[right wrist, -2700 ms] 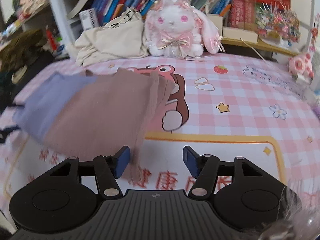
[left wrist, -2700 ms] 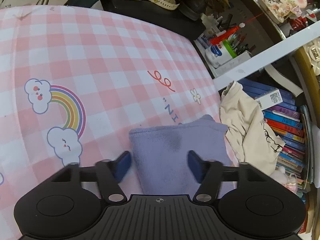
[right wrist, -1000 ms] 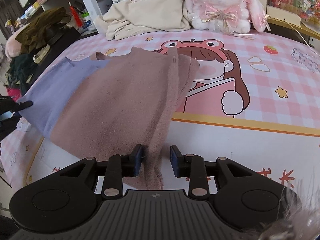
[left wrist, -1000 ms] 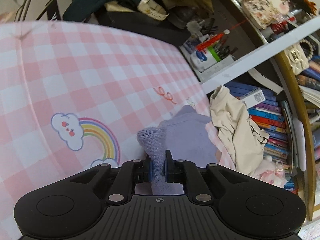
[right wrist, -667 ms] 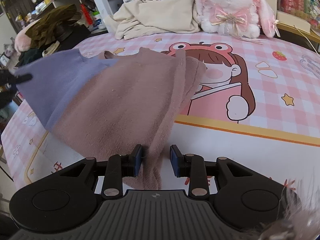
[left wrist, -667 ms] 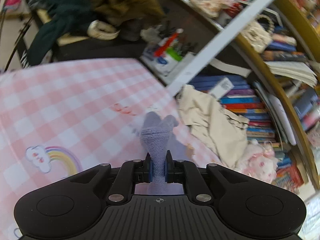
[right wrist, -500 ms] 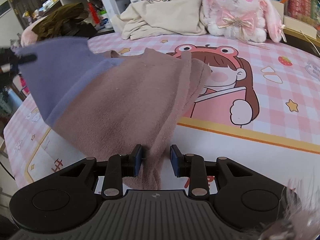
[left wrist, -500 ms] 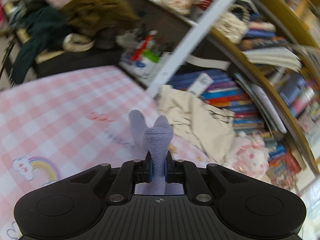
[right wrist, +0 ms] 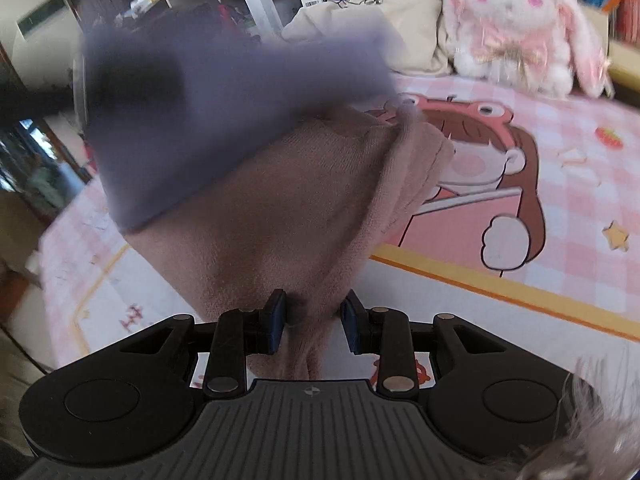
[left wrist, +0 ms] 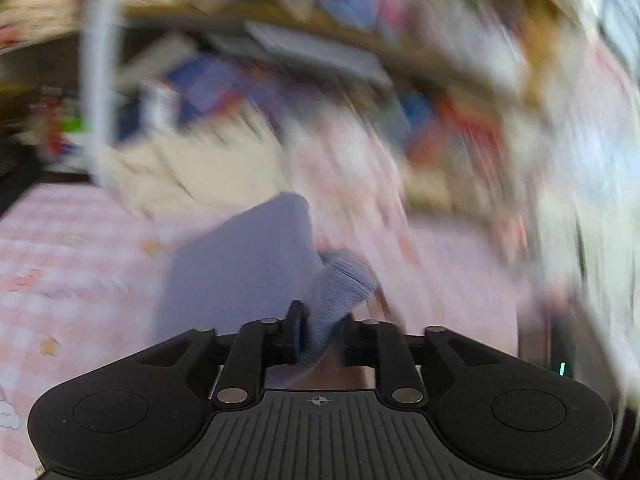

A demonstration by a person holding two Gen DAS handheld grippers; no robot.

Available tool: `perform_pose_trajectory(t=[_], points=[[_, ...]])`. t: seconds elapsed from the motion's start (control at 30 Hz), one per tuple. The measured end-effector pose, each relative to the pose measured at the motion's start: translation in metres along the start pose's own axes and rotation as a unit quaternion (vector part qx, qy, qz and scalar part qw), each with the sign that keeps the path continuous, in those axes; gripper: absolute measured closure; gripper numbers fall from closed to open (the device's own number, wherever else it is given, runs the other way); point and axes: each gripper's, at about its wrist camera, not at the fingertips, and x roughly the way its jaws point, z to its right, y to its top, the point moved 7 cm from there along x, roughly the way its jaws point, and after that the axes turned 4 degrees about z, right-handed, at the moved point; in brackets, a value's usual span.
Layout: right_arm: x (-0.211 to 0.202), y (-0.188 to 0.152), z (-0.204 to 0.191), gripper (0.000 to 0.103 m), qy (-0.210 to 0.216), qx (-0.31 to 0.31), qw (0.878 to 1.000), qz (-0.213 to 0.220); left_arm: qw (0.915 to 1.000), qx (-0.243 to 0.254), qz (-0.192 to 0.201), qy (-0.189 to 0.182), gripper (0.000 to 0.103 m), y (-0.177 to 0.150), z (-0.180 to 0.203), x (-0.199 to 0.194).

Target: Fold clothes

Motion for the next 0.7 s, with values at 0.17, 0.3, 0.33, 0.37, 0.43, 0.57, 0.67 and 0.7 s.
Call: perform_pose_trajectory(t=[0.17, 0.3, 0.33, 0.37, 0.43, 0.57, 0.67, 0.7], points=[[-0.018, -0.004, 0.03, 0.062, 0.036, 0.061, 0.997, -0.009, 0.9883, 0.116, -0.094, 0.034, 0.051, -0.056, 0.027, 0.039], [-0.03, -0.001, 0.044, 0.06, 0.036, 0.091, 0.995, -0.001, 0.9831, 0.159, -0.088, 0.021, 0.02, -0.069, 0.047, 0.044], [-0.033, 0.0, 0.047, 0.06, 0.036, 0.098, 0.995, 0.0, 0.9805, 0.173, -0.089, 0.027, 0.02, -0.069, 0.051, 0.044], [-0.036, 0.0, 0.05, 0.06, 0.036, 0.106, 0.994, 0.003, 0.9812, 0.173, -0.082, 0.023, 0.02, -0.067, 0.053, 0.039], [-0.045, 0.008, 0.052, 0.056, 0.045, 0.119, 0.992, 0.017, 0.985, 0.161, -0.063, 0.006, 0.02, -0.059, 0.054, 0.025], [-0.055, 0.024, 0.046, 0.051, 0.073, 0.129, 0.988, 0.045, 0.9946, 0.103, -0.009, -0.006, 0.02, -0.033, 0.033, -0.018], [-0.048, 0.032, 0.028, 0.04, 0.113, 0.118, 0.986, 0.035, 0.9944, 0.088, 0.034, 0.049, 0.018, -0.014, 0.002, -0.04], [-0.045, 0.033, 0.022, 0.038, 0.126, 0.115, 0.985, 0.027, 0.993, 0.078, 0.048, 0.074, 0.018, -0.009, -0.012, -0.044]])
